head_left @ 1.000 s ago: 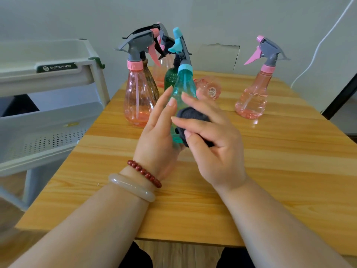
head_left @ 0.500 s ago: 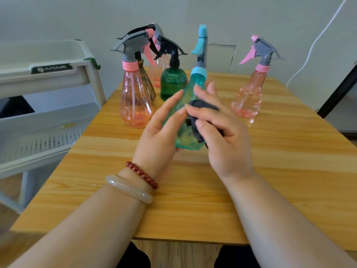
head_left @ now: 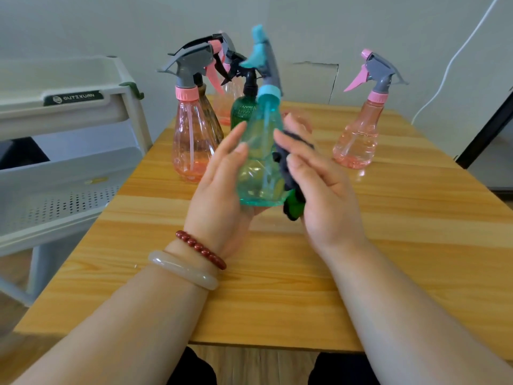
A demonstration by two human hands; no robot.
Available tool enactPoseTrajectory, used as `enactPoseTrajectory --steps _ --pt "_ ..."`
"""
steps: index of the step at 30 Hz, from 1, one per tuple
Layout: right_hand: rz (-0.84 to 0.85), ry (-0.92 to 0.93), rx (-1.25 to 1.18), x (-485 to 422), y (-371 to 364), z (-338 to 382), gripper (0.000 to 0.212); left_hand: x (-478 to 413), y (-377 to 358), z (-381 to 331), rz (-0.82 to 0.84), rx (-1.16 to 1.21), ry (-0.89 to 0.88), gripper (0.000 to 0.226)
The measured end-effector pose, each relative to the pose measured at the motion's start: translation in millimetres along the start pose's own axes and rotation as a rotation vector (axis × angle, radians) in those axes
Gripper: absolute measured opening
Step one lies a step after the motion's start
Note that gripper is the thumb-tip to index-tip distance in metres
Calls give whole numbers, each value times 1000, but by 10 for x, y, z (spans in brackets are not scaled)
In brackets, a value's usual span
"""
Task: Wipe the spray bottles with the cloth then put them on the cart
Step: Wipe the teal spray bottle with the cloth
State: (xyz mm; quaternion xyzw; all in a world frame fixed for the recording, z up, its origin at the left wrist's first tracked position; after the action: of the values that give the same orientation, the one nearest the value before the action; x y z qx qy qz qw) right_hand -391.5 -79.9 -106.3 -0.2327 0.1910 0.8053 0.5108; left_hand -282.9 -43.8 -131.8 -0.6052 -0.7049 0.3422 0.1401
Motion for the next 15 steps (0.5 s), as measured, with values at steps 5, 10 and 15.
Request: enactPoseTrajectory --steps 5,10,15 --pt "63 -45 109 42 -124 -37 34 -41 110 -90 -12 -154 -80 43" --pt "8 -28 233 51 21 -15 32 -59 146 -38 -63 -541 -149 40" --pt "17 180 445 89 -61 126 31 -51 84 18 -20 -336 -61 44"
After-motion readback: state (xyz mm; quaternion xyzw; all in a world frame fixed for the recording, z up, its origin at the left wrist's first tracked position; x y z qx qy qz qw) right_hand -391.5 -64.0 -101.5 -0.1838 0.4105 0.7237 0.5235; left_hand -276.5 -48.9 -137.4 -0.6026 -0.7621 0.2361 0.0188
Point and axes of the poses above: each hand's wrist, its own x-axis away from the middle knuckle, its own y-axis out of the back of the hand, z = x × y, the point moved 8 cm from there along -x, towards the middle knuckle, and after that the axes turned 9 degrees about x, right-handed, at the moved point
